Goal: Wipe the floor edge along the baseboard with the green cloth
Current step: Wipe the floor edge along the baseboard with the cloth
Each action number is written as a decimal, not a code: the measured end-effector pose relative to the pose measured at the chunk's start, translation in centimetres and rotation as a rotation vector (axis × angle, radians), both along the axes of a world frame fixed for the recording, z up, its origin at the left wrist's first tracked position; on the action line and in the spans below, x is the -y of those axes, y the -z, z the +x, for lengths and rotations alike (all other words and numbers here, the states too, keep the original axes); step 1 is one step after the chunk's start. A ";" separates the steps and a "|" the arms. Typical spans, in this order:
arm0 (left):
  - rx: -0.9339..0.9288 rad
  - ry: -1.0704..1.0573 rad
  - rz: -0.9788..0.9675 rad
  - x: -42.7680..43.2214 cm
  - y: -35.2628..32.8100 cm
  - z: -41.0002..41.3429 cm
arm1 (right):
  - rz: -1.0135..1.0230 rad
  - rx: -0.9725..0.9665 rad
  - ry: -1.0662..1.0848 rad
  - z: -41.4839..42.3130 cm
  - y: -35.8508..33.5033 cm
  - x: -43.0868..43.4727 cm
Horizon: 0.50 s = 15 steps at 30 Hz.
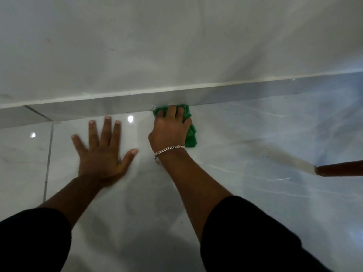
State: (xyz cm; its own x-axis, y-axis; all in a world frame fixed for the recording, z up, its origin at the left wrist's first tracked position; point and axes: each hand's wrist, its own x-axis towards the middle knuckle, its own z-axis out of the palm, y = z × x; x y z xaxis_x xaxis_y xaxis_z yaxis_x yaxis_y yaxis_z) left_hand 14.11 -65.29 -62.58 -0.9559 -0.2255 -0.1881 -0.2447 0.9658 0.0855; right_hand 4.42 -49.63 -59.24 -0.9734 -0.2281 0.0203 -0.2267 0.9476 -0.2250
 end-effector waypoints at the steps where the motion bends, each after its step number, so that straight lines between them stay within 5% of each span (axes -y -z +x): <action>1: -0.008 -0.006 -0.003 0.1 0.0 0.0 | -0.011 -0.006 -0.039 0.0 0.1 0.0; 4: -0.008 -0.004 0.003 0.1 -0.2 0.1 | 0.040 -0.073 -0.120 -1.8 0.1 -5.4; 9: -0.016 -0.005 -0.007 -0.1 -0.2 0.2 | 0.070 -0.002 0.194 -6.6 0.2 -13.5; 12: 0.009 0.010 -0.024 -0.2 -0.1 0.0 | 0.023 0.029 0.261 -5.3 0.3 -9.0; 15: 0.013 0.020 -0.027 -0.1 0.0 0.0 | -0.021 0.048 0.062 -0.9 0.2 -0.5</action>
State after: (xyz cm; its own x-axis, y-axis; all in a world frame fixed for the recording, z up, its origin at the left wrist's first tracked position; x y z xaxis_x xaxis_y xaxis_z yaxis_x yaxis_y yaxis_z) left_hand 14.13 -65.15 -62.53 -0.9578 -0.2117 -0.1945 -0.2263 0.9724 0.0560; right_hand 3.55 -49.14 -59.44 -0.9857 -0.1669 -0.0227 -0.1558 0.9546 -0.2538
